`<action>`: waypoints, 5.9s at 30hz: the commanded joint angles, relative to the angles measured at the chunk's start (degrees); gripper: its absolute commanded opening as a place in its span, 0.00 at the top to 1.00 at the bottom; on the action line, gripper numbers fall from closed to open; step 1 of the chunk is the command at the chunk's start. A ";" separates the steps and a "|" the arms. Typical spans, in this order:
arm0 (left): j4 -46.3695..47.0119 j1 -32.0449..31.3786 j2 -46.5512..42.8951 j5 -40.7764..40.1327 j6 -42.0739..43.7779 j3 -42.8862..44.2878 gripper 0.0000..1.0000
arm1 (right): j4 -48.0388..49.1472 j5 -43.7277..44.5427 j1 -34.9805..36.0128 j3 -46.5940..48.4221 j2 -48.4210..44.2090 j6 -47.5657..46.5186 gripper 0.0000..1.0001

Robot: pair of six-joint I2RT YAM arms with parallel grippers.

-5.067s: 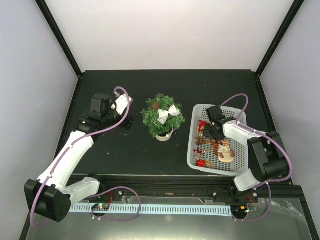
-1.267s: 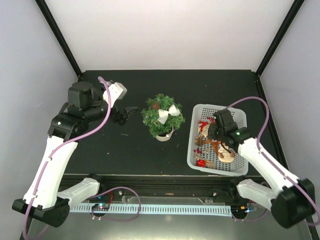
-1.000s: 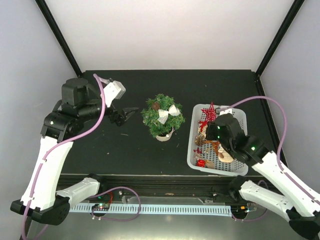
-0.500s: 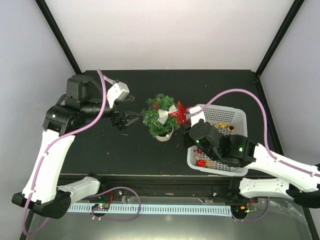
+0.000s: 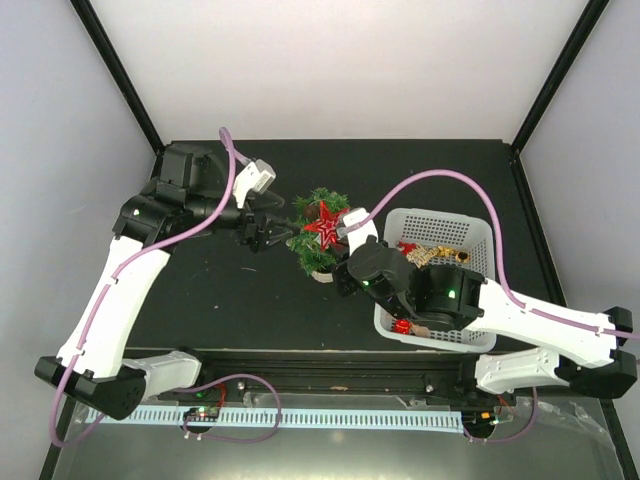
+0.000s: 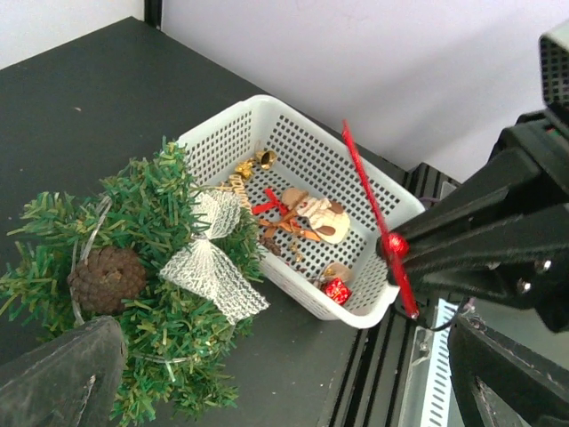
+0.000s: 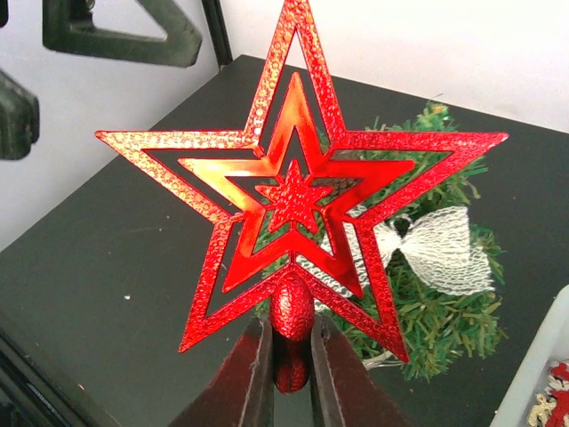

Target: Decorate the small christmas tree

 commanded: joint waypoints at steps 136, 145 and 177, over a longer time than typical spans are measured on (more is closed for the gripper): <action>-12.12 -13.91 28.09 -23.68 19.51 32.51 0.98 | -3.79 14.98 -2.78 -18.63 -17.96 19.78 0.40; -11.28 -13.94 27.36 -25.05 18.68 33.14 0.69 | -4.06 15.38 -2.80 -18.43 -17.94 20.09 0.40; -2.32 1.25 1.58 -17.22 14.53 6.44 0.01 | -5.23 -15.67 -40.95 -26.63 -18.19 17.53 0.39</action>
